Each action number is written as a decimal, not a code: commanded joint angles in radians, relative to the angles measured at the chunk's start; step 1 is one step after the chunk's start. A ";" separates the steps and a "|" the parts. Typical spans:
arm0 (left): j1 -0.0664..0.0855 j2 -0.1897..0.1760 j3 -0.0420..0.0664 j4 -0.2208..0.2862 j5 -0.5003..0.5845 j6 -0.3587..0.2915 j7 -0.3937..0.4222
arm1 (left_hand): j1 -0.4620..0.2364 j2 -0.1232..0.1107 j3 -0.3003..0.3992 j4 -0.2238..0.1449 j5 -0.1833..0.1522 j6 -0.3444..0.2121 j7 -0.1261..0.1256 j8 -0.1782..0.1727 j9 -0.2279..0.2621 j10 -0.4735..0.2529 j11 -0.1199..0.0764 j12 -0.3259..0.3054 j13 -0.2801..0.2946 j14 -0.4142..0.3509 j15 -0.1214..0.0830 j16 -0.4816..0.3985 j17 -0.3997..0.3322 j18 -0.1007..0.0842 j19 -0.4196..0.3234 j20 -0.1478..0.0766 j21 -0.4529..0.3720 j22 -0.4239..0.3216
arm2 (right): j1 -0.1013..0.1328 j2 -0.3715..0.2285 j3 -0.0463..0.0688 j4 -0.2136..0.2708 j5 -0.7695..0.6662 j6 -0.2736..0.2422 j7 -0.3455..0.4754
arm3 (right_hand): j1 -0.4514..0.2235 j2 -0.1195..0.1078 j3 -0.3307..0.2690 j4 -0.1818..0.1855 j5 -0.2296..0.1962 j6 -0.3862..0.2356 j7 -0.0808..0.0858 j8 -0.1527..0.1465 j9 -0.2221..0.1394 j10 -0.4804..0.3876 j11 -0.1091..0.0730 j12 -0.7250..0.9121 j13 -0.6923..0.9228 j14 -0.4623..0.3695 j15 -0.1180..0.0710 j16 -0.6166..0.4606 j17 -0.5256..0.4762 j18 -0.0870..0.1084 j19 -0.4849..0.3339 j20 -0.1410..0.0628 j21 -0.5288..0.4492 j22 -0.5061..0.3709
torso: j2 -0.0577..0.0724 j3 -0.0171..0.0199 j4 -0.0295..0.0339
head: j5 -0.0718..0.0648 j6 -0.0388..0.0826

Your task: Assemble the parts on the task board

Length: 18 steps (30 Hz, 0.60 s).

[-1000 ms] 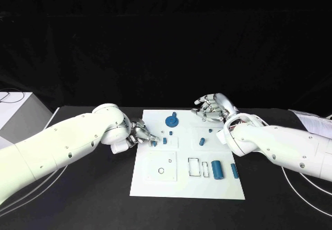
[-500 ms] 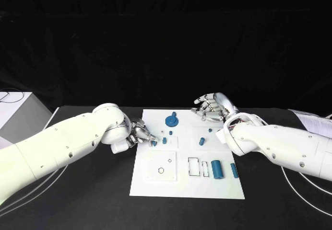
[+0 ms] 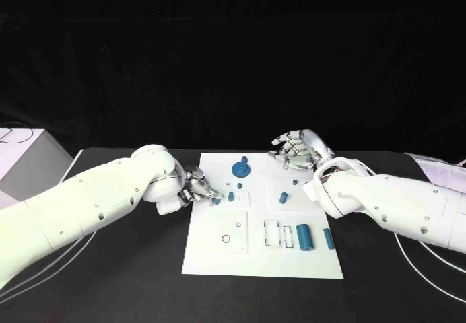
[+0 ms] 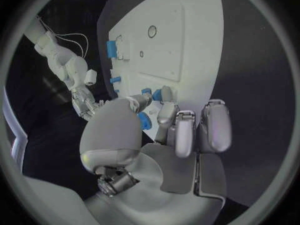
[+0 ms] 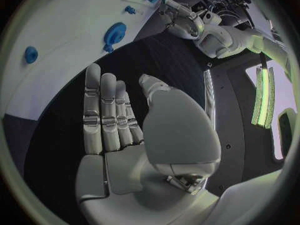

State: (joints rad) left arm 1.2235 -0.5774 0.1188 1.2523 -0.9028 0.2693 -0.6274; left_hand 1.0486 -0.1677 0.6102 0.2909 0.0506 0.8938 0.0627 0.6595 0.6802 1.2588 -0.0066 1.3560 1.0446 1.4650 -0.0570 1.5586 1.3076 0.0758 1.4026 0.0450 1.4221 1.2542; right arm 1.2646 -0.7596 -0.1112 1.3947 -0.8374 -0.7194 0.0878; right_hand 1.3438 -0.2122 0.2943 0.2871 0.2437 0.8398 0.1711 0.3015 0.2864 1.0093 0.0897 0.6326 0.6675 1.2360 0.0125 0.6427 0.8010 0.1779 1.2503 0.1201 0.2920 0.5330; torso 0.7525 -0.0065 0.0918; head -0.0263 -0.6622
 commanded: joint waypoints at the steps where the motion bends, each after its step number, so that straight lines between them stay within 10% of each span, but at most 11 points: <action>1: 0.001 0.004 -0.002 -0.002 0.000 0.020 -0.001 | 0.011 0.000 0.009 -0.002 0.001 0.004 0.000 -0.004 0.000 0.008 0.000 -0.005 0.003 0.089 -0.007 0.002 0.202 -0.008 0.004 -0.004 0.004 0.000 | 0.000 0.000 0.000 0.003 -0.001 0.008 0.014 | 0.002 -0.011 0.006 0.000 0.004 -0.007 0.002 0.006 0.001 0.002 0.001 -0.004 -0.003 -0.001 0.005 -0.008 0.001 0.005 0.005 -0.001 -0.008 -0.003 | 0.000 0.0002 0.0000 | -0.001 -0.001; 12: 0.001 0.005 -0.008 -0.004 0.001 0.022 -0.001 | 0.053 -0.010 0.094 -0.015 0.001 0.005 -0.004 -0.002 0.009 0.013 -0.004 -0.008 0.013 0.090 -0.011 0.001 0.206 -0.008 0.004 -0.007 0.003 0.000 | 0.000 -0.001 0.000 0.005 -0.001 0.015 0.012 | 0.001 -0.011 0.006 0.000 0.004 -0.007 0.002 0.007 0.001 0.003 0.001 -0.004 -0.004 -0.001 0.005 -0.009 0.002 0.005 0.005 -0.001 -0.009 -0.004 | 0.000 0.0003 0.0003 | -0.003 -0.003; 18: 0.001 0.004 -0.009 0.004 0.030 -0.004 0.004 | 0.133 -0.010 0.246 -0.118 0.006 -0.019 0.002 0.010 0.034 0.001 -0.002 -0.031 -0.001 0.091 -0.010 0.001 0.209 -0.006 -0.003 -0.007 -0.004 -0.009 | 0.000 -0.001 0.000 0.006 -0.001 0.019 0.011 | 0.000 -0.011 0.005 0.000 0.004 -0.007 0.002 0.008 0.002 0.003 0.001 -0.005 -0.006 -0.001 0.005 -0.011 0.002 0.005 0.006 0.000 -0.011 -0.006 | 0.000 0.0001 0.0000 | -0.002 -0.004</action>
State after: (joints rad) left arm 1.2267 -0.5749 0.1122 1.2532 -0.8962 0.2714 -0.6254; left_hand 1.1583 -0.1876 0.8297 0.1960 0.0485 0.8809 0.0645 0.6565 0.6958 1.2655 -0.0069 1.3271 1.0454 1.4651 -0.0643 1.5585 1.3075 0.0759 1.4059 0.0410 1.4221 1.2450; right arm 1.2647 -0.7610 -0.1113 1.3984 -0.8366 -0.7160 0.0879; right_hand 1.3438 -0.2121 0.2943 0.2871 0.2437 0.8396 0.1709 0.3056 0.2872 1.0100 0.0904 0.6326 0.6623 1.2360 0.0125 0.6371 0.8018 0.1779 1.2503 0.1201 0.2872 0.5274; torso 0.7525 -0.0061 0.0918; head -0.0287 -0.6655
